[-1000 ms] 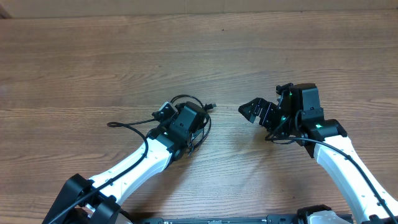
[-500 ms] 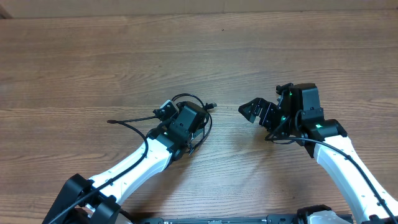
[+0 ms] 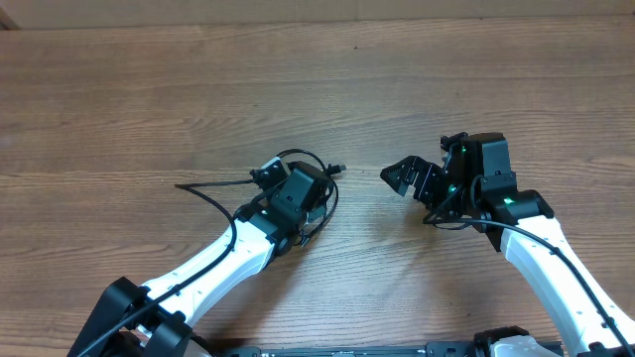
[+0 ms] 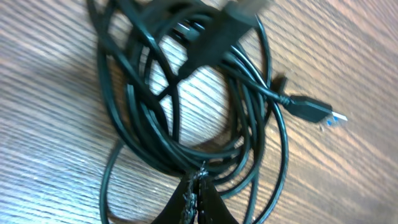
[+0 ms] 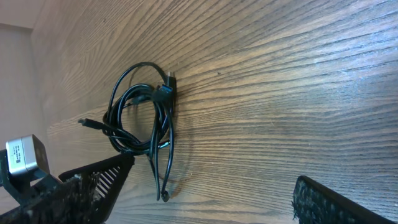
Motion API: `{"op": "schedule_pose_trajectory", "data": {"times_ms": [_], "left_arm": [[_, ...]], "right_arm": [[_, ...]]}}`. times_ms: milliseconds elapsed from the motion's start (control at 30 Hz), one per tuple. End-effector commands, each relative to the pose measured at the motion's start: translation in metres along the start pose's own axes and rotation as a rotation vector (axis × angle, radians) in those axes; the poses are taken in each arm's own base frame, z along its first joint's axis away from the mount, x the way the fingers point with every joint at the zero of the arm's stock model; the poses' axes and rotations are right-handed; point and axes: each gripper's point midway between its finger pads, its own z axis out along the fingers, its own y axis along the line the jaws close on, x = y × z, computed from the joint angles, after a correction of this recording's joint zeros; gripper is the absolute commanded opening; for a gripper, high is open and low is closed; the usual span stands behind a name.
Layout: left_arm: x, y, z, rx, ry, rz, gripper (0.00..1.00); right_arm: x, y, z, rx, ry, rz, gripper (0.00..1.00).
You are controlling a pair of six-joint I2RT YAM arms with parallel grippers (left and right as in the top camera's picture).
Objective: Untangle cables
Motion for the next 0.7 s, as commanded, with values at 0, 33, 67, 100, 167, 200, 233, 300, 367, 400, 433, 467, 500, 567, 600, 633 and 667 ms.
{"op": "schedule_pose_trajectory", "data": {"times_ms": [0,33,67,100,167,200,233,300,367,400,433,467,500,567,600,633,667], "left_arm": [[0.003,-0.020,-0.006,0.068,0.057,0.090,0.04],[0.006,-0.020,-0.006,0.070,0.070,0.092,0.04],[0.007,-0.019,-0.006,0.067,0.077,0.092,0.04],[0.009,-0.015,-0.006,0.054,0.084,0.094,0.04],[0.010,-0.011,-0.006,0.037,0.089,0.096,0.04],[0.009,-0.009,-0.006,0.026,0.084,0.097,0.05],[0.007,-0.007,-0.006,0.016,0.073,0.098,0.11],[0.003,-0.005,-0.005,0.002,0.047,0.112,0.42],[-0.004,0.000,-0.005,-0.025,0.007,0.119,0.67],[-0.007,0.002,-0.005,-0.038,-0.009,0.119,0.71],[-0.010,0.003,-0.005,-0.046,-0.024,0.118,0.71],[-0.012,0.004,-0.005,-0.049,-0.031,0.115,0.72],[-0.014,0.005,-0.005,-0.052,-0.034,0.103,0.73],[-0.020,0.009,-0.004,-0.058,-0.037,0.075,0.72],[-0.023,0.012,-0.003,-0.062,-0.039,0.063,0.67],[-0.029,0.016,-0.003,-0.070,-0.045,0.045,0.63],[-0.035,0.020,-0.002,-0.079,-0.051,0.030,0.60]], "right_arm": [[-0.008,0.006,-0.004,-0.008,-0.023,-0.015,1.00],[-0.008,0.006,-0.004,-0.008,-0.023,-0.015,1.00],[-0.008,0.006,-0.004,-0.008,-0.023,-0.015,1.00],[-0.008,0.006,-0.004,-0.008,-0.023,-0.015,1.00],[-0.008,0.006,-0.004,-0.008,-0.023,-0.015,1.00],[-0.008,0.006,-0.004,-0.008,-0.023,-0.015,1.00],[-0.008,0.006,-0.004,-0.008,-0.023,-0.015,1.00],[-0.008,0.006,-0.004,-0.008,-0.023,-0.015,1.00],[-0.008,0.006,-0.004,-0.008,-0.023,-0.015,1.00],[-0.008,0.006,-0.004,-0.008,-0.023,-0.015,1.00],[-0.008,0.006,-0.004,-0.008,-0.023,-0.015,1.00],[-0.008,0.006,-0.004,-0.008,-0.023,-0.015,1.00],[-0.008,0.006,-0.004,-0.008,-0.023,-0.015,1.00],[-0.008,0.006,-0.004,-0.008,-0.023,-0.015,1.00],[-0.008,0.006,-0.004,-0.008,-0.023,-0.015,1.00],[-0.008,0.006,-0.004,-0.008,-0.023,-0.015,1.00],[-0.008,0.006,-0.004,-0.008,-0.023,-0.015,1.00]]}}
